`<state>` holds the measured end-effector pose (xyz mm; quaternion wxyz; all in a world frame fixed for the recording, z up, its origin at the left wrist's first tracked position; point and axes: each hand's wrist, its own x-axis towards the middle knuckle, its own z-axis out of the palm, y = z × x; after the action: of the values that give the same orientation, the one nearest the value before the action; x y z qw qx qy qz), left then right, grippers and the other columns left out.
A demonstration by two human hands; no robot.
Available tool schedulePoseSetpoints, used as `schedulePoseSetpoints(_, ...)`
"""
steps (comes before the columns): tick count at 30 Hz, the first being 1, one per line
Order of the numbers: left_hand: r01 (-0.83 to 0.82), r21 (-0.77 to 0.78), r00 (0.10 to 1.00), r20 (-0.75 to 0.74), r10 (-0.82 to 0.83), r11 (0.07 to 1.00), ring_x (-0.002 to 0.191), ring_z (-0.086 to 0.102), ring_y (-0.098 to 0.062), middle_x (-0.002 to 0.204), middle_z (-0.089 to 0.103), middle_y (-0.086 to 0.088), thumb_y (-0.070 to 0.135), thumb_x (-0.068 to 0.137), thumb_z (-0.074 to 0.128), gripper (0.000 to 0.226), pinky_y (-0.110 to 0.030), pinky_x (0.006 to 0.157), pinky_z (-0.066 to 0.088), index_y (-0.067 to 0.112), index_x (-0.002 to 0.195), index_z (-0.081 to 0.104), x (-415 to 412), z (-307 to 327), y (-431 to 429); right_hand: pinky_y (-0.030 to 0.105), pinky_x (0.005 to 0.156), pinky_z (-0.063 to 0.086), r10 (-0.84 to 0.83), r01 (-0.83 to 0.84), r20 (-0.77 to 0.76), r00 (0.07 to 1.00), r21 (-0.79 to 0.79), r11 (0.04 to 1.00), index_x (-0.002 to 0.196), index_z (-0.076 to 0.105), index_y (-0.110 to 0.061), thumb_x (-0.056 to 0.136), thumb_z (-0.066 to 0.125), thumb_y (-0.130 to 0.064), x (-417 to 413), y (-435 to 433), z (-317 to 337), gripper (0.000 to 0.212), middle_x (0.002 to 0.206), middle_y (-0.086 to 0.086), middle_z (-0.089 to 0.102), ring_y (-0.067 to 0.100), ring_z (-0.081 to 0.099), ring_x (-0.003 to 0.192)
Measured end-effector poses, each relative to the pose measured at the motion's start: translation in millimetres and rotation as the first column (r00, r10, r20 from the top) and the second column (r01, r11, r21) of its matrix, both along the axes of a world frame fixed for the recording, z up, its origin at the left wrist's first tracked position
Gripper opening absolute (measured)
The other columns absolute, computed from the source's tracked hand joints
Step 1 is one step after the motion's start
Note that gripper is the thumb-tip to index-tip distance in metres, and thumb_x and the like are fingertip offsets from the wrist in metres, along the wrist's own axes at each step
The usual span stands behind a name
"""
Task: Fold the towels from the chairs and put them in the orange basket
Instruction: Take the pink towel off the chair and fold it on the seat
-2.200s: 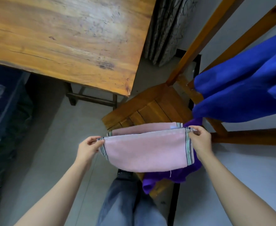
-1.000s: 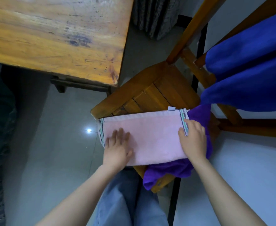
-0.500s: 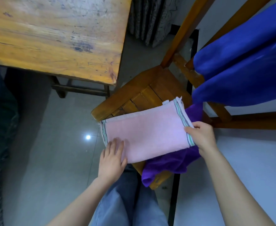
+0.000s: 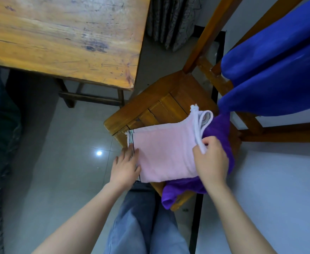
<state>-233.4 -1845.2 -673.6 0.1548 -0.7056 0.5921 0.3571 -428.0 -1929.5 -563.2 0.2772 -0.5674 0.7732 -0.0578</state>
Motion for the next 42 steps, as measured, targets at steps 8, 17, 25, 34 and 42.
schedulePoseSetpoints(8, -0.124, 0.089, 0.954, -0.263, 0.143, 0.988, 0.142, 0.017, -0.024, 0.156, 0.014, -0.006, 0.03, 0.092, 0.033, 0.055, -0.033, 0.112, 0.022, 0.016, 0.145, 0.028, 15.0, -4.3, -11.5, 0.025, 0.068, 0.028, 0.292, -0.324, 0.181, 0.939, 0.191, 0.927, 0.095, 0.053, -0.007, 0.087, 0.052, -0.013, 71.9, 42.0, -49.6, 0.01, 0.104, 0.012, 0.059, 0.027, 0.054, 0.094)
schedulePoseSetpoints(17, -0.744, 0.427, 0.265, -0.517, 0.814, 0.514, 0.124, 0.045, -0.017, 0.134, 0.053, -0.002, 0.024, 0.097, 0.032, 0.039, -0.033, 0.103, 0.032, 0.017, 0.129, 0.053, 22.6, 8.5, -25.8, 0.02, 0.062, 0.025, 0.355, -0.394, 0.264, 0.897, 0.113, 0.912, 0.09, 0.05, -0.012, 0.088, 0.053, -0.017, 91.5, 49.5, -59.5, 0.006, 0.104, 0.005, 0.057, 0.016, 0.04, 0.085)
schedulePoseSetpoints(25, -0.891, 0.267, 0.163, -0.568, 0.807, 0.368, 0.086, 0.057, -0.012, 0.093, 0.063, 0.002, 0.02, 0.091, 0.056, 0.021, -0.01, 0.067, 0.044, 0.009, 0.108, 0.061, 16.9, 15.1, -37.9, 0.033, 0.097, 0.037, 0.588, -0.643, 0.262, 0.765, 0.289, 0.709, 0.123, 0.051, -0.01, 0.097, 0.042, -0.025, 80.5, 55.5, -75.1, 0.032, 0.144, 0.005, 0.036, 0.022, 0.037, 0.126)
schedulePoseSetpoints(34, -0.189, -0.547, 0.978, -0.028, 0.207, 0.816, 0.127, 0.038, -0.038, 0.137, 0.045, -0.023, 0.02, 0.08, 0.038, 0.054, -0.052, 0.099, 0.038, 0.004, 0.131, 0.038, -12.6, -1.7, -28.8, 0.043, 0.101, 0.041, 0.737, -0.751, -0.271, 0.619, 0.066, 0.656, 0.125, 0.058, -0.005, 0.078, 0.06, -0.042, 49.7, 24.5, -107.8, 0.059, 0.136, 0.018, 0.051, 0.031, 0.044, 0.129)
schedulePoseSetpoints(42, 0.233, -0.466, 0.972, 0.124, -0.197, 0.853, 0.138, 0.017, -0.032, 0.149, 0.024, -0.023, 0.054, 0.096, 0.009, 0.071, -0.042, 0.113, 0.004, 0.006, 0.148, 0.005, 1.4, -69.1, -11.5, 0.04, 0.113, 0.007, 0.825, -0.845, -0.258, 0.503, 0.054, 0.532, 0.141, 0.021, -0.003, 0.087, 0.029, -0.051, 22.2, 21.3, -159.4, 0.073, 0.149, 0.017, 0.026, 0.028, 0.02, 0.137)
